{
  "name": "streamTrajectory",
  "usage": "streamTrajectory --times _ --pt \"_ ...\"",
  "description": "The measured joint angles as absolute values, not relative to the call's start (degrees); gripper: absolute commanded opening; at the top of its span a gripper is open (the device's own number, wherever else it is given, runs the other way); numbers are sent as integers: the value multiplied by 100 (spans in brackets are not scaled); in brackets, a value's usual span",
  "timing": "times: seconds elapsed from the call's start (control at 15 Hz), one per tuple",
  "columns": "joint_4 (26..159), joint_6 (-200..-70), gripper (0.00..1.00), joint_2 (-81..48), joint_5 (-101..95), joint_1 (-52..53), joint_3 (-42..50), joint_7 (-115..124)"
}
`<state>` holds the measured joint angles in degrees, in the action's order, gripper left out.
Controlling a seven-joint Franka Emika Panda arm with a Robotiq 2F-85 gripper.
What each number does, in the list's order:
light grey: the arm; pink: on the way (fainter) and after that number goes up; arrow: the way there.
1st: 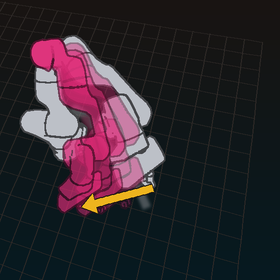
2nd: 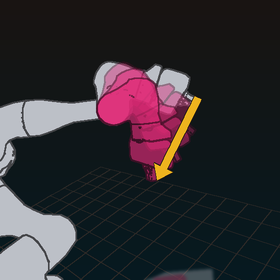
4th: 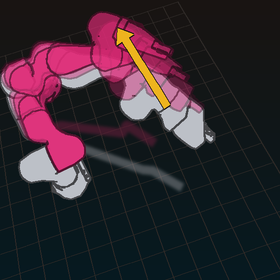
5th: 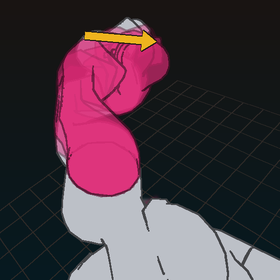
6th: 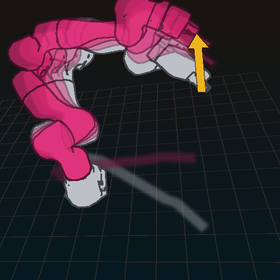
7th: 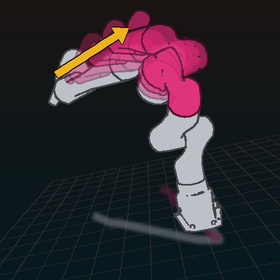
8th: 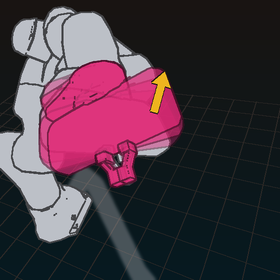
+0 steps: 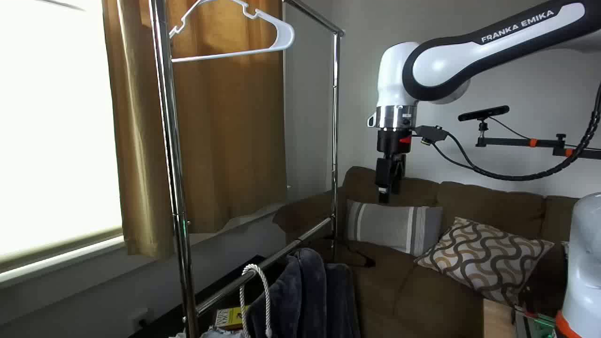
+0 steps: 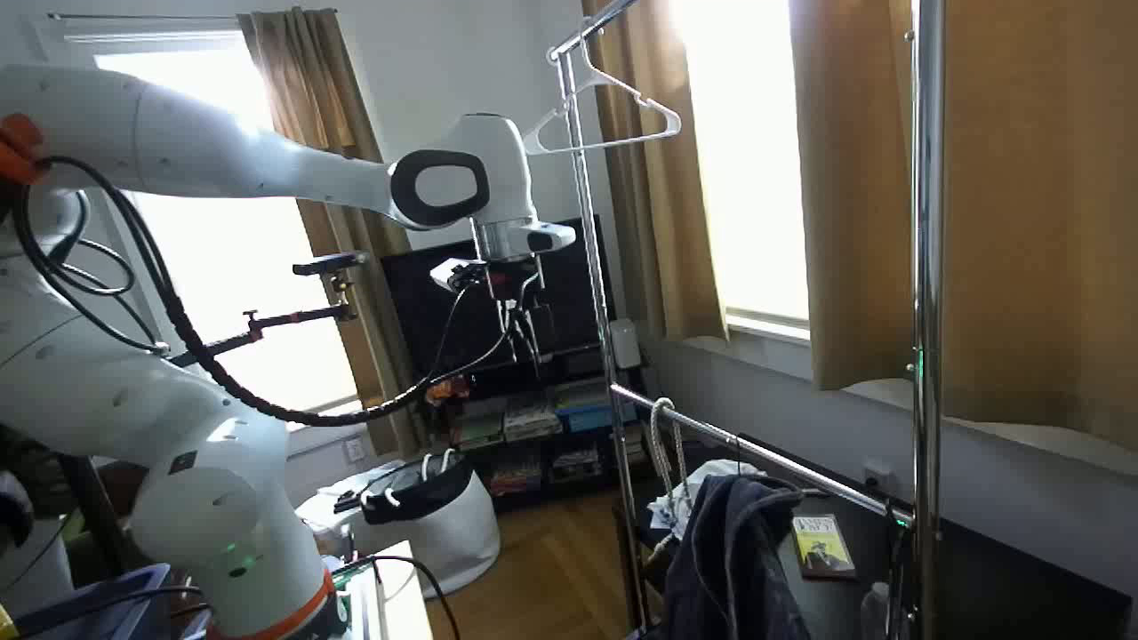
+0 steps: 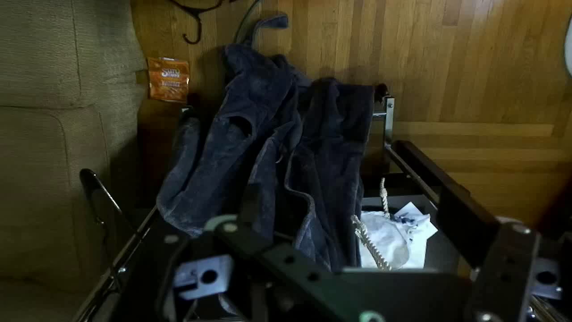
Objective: Remove the hanger from the top left of the clothes hanging rail to the right side of the top clothes hanging rail
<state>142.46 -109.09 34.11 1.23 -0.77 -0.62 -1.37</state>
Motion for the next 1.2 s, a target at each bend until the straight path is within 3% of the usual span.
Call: streamTrajectory --times 1.2 --pt "14229 -11006 100 3411 123 -68 -79 -137"
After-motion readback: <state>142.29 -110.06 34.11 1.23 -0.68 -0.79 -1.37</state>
